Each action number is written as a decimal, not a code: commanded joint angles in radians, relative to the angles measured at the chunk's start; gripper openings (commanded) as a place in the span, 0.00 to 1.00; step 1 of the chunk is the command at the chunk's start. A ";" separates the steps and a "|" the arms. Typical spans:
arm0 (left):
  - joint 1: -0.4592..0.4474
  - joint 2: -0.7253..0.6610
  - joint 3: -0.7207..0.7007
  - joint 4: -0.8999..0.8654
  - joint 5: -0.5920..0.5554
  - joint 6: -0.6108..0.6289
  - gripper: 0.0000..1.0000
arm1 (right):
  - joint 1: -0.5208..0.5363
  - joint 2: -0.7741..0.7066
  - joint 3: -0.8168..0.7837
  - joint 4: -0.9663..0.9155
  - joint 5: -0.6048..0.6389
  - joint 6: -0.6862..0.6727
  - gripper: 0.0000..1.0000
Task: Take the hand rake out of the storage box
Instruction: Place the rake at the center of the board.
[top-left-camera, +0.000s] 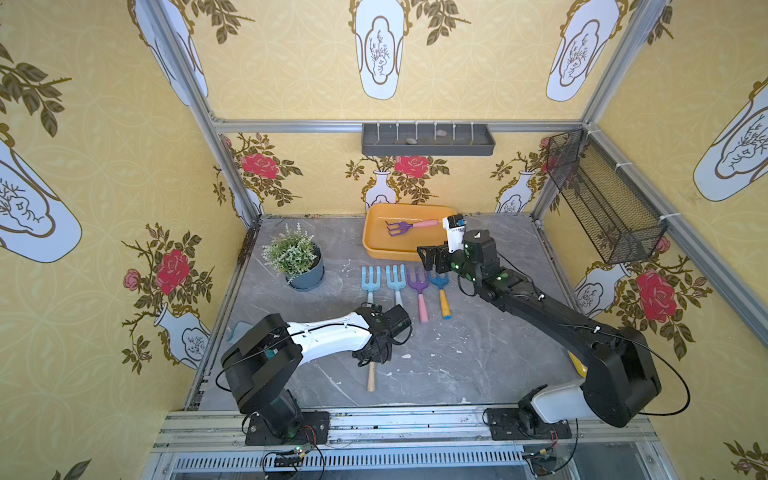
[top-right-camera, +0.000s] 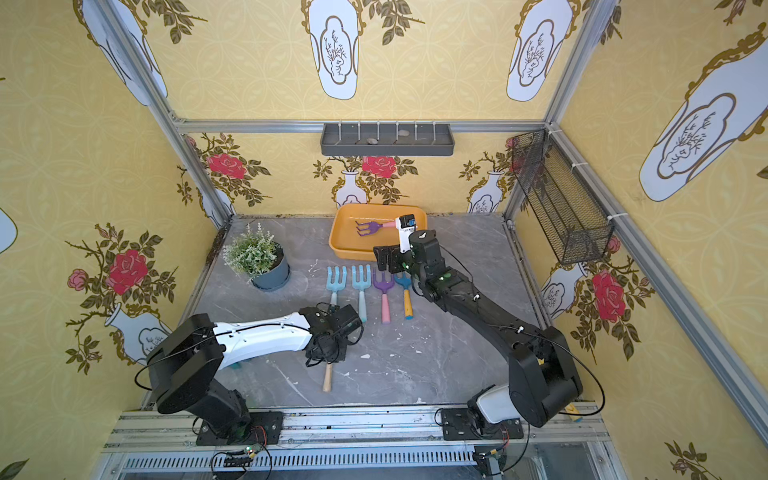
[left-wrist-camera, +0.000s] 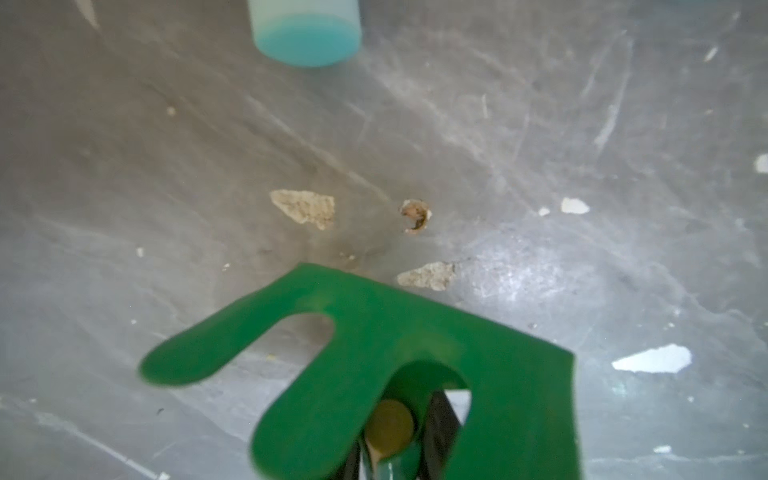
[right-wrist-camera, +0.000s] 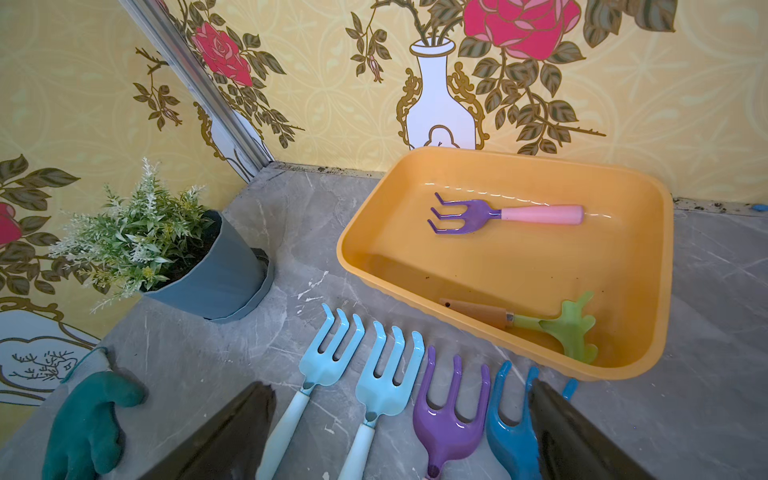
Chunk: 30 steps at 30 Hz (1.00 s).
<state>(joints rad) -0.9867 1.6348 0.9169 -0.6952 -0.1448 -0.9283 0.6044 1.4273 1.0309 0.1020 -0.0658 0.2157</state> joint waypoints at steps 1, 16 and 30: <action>0.000 0.017 -0.014 0.015 0.034 -0.024 0.19 | 0.001 -0.005 0.004 0.005 0.026 -0.010 0.97; 0.006 0.060 0.005 -0.043 -0.014 -0.041 0.35 | 0.001 0.028 0.018 -0.007 0.025 -0.016 0.97; 0.034 0.008 -0.041 -0.038 -0.047 -0.033 0.27 | 0.001 0.042 0.018 -0.002 0.019 -0.013 0.97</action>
<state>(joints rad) -0.9562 1.6382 0.8894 -0.6884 -0.1638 -0.9691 0.6052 1.4677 1.0412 0.0994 -0.0448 0.2081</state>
